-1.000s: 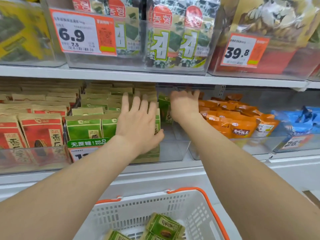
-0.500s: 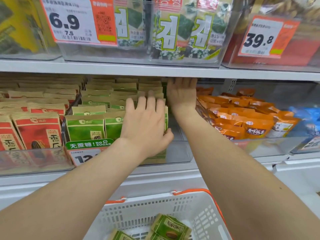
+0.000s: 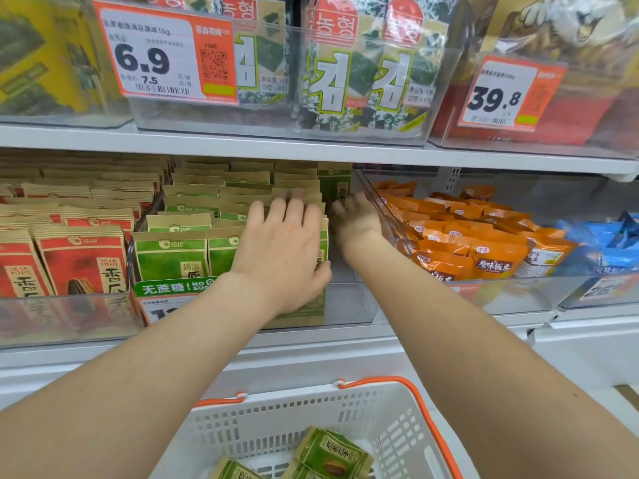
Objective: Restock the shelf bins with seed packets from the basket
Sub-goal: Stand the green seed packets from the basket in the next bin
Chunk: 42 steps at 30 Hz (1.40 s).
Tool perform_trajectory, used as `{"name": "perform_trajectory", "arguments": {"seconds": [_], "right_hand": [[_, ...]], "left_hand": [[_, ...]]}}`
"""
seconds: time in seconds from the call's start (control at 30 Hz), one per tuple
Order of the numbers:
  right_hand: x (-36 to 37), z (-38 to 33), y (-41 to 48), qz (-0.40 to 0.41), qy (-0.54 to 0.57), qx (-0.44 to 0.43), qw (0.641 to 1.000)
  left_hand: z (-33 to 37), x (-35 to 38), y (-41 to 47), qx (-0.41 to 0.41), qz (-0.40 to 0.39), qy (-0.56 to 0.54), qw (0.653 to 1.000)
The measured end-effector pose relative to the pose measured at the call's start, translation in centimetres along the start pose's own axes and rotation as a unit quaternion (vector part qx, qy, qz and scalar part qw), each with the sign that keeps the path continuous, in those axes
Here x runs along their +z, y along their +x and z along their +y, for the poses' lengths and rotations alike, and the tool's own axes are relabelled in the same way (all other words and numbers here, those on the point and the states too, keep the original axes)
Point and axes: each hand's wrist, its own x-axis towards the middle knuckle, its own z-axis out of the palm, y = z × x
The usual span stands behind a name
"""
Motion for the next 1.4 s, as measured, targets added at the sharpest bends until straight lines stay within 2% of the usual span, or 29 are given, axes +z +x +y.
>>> {"name": "perform_trajectory", "arguments": {"seconds": [0.13,0.23,0.37,0.5,0.6,0.67,0.7,0.73,0.8,0.9,1.0,1.13,1.27,1.4], "right_hand": [[-1.1,0.4,-1.3,-0.017,0.048,0.013,0.999],[-1.8,1.6,-3.5,0.010,0.085,0.006,0.996],[-1.7,2.9,-7.6,0.156,0.174,0.012,0.972],[-1.0,2.6,-11.4,0.314,0.249,0.052,0.915],[0.0,1.5,-14.2,0.366,0.274,-0.007,0.889],[0.9,0.3,-16.5,0.373,0.280,-0.047,0.883],[1.5,-0.6,-17.4,0.347,0.274,-0.078,0.893],[2.1,-1.4,-18.5,0.279,0.266,-0.121,0.915],[3.2,-3.3,-20.5,0.091,0.245,-0.196,0.945],[6.1,-7.0,-22.8,-0.065,0.265,-0.228,0.935],[10.4,-11.7,-24.8,-0.178,0.293,-0.230,0.911],[15.5,-18.0,-28.0,-0.295,0.355,-0.222,0.859],[19.6,-24.2,-31.1,-0.373,0.415,-0.156,0.815],[20.5,-27.4,-32.2,-0.411,0.369,-0.156,0.819]], "left_hand": [[-0.2,-0.1,-0.3,0.003,0.007,-0.006,1.000],[-0.1,-0.3,-0.8,-0.001,0.009,-0.016,1.000],[0.2,-1.2,-1.9,-0.020,0.011,-0.046,0.999],[1.5,-2.6,-3.5,-0.010,0.041,-0.053,0.998],[2.9,-4.0,-4.6,0.005,0.056,-0.044,0.997],[4.1,-4.7,-5.7,0.016,-0.003,-0.048,0.999],[4.7,-4.6,-6.3,0.020,-0.053,-0.057,0.997],[5.4,-4.2,-6.9,0.028,-0.107,-0.064,0.992],[6.8,-3.1,-8.0,0.055,-0.216,-0.068,0.972],[8.5,-1.0,-9.6,0.122,-0.326,-0.069,0.935],[9.6,1.2,-11.2,0.189,-0.401,-0.076,0.893],[11.1,3.7,-12.9,0.246,-0.461,-0.084,0.848],[12.6,5.6,-14.0,0.271,-0.469,-0.069,0.838],[13.4,6.6,-14.3,0.284,-0.470,-0.059,0.834]]}}
